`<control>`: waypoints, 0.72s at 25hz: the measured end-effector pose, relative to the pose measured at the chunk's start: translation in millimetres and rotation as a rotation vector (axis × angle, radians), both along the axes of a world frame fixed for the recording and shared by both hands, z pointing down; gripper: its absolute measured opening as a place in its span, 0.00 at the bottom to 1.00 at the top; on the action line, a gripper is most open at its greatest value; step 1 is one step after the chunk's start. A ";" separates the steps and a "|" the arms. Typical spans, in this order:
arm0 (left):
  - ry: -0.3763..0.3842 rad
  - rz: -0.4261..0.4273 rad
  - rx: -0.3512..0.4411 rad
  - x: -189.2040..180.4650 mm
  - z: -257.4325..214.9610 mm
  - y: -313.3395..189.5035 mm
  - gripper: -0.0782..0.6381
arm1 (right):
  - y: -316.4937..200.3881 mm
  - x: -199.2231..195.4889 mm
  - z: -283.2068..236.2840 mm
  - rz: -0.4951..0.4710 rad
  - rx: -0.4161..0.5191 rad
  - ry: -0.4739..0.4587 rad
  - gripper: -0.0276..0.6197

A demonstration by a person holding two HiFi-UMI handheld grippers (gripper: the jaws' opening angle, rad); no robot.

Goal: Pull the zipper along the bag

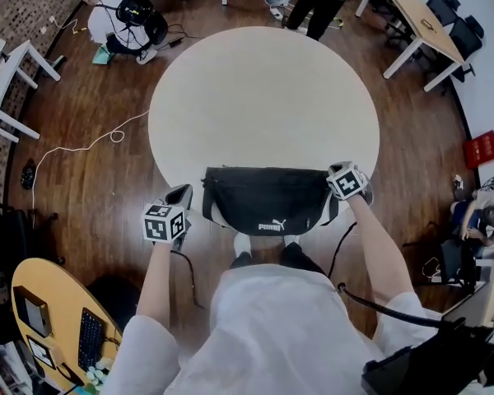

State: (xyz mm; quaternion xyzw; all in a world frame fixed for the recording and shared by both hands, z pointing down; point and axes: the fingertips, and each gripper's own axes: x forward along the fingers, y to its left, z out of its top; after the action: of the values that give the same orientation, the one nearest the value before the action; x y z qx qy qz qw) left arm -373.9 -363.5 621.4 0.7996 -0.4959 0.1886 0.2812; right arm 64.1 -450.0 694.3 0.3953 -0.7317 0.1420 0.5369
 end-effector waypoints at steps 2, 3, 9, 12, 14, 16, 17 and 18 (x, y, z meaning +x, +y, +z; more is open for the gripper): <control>0.023 0.032 0.066 24.0 -24.5 -2.7 0.13 | 8.6 -9.2 -35.0 0.011 0.117 -0.076 0.03; 0.031 0.051 0.102 37.7 -38.4 -3.1 0.13 | 15.6 -14.8 -52.5 0.006 0.174 -0.115 0.03; 0.024 0.086 0.323 115.8 -115.8 35.9 0.13 | 95.3 -50.6 -146.3 0.041 0.473 -0.431 0.03; 0.014 0.056 0.403 163.4 -135.8 91.3 0.13 | 165.0 -57.1 -185.2 0.039 0.612 -0.580 0.03; 0.006 0.047 0.448 203.0 -142.3 137.5 0.13 | 218.5 -46.9 -207.7 0.030 0.697 -0.632 0.03; 0.003 0.045 0.491 245.4 -143.7 189.5 0.13 | 274.1 -30.8 -222.0 0.010 0.765 -0.660 0.03; 0.001 0.040 0.507 264.8 -142.8 218.1 0.13 | 303.4 -22.6 -225.1 0.003 0.783 -0.675 0.03; -0.002 0.032 0.516 281.3 -141.6 248.1 0.13 | 333.9 -15.2 -226.6 0.002 0.790 -0.694 0.03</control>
State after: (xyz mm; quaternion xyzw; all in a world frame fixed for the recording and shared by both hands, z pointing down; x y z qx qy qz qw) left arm -92.6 -115.4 479.8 0.8524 -0.5153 0.0611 0.0643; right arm 48.9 -116.1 467.7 0.4979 -0.8639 -0.0217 0.0728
